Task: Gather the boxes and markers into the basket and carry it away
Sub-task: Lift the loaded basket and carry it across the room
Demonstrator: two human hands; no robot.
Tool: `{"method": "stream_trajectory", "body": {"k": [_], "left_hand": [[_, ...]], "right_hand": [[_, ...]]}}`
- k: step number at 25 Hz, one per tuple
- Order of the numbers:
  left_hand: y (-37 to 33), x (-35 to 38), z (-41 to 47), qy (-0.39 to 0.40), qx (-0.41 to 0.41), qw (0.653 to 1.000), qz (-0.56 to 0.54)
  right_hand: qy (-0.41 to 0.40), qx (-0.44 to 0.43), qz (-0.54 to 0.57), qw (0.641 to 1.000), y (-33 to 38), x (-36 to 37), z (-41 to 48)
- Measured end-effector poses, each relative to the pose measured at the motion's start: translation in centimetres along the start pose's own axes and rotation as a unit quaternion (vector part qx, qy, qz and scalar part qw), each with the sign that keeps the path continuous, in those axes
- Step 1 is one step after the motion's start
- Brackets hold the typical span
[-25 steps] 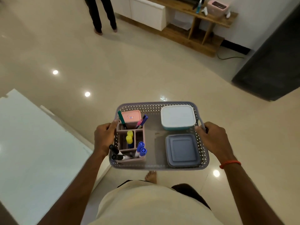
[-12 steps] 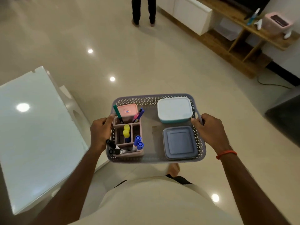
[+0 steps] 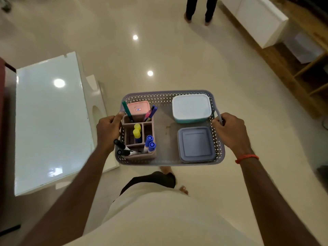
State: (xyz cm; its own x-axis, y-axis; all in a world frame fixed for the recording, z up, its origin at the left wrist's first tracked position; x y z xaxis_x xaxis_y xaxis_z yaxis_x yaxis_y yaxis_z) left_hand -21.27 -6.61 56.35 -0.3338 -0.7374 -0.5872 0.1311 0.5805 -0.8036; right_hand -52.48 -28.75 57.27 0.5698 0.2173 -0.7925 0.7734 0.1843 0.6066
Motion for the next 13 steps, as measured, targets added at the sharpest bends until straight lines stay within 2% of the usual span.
{"method": "stream_trajectory", "body": {"k": [13], "left_hand": [[-0.8, 3.3, 10.3, -0.09, -0.13, 0.986, -0.062]], "right_hand": [[0.112, -0.1, -0.024, 0.988, 9.8, 7.0, 19.7]]}}
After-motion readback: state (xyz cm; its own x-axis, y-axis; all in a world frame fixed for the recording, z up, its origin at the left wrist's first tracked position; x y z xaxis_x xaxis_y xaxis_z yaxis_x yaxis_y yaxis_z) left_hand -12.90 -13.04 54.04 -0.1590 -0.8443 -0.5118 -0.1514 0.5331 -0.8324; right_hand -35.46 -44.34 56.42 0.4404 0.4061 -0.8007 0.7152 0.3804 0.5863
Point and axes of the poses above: each hand's wrist, its own z-axis towards the middle knuckle, its own x-axis out of the palm, y = z × x, the point moved 4 cm from there along z, towards the middle knuckle, and after that the axes turned 9 degrees about -y, right-handed, at the moved point
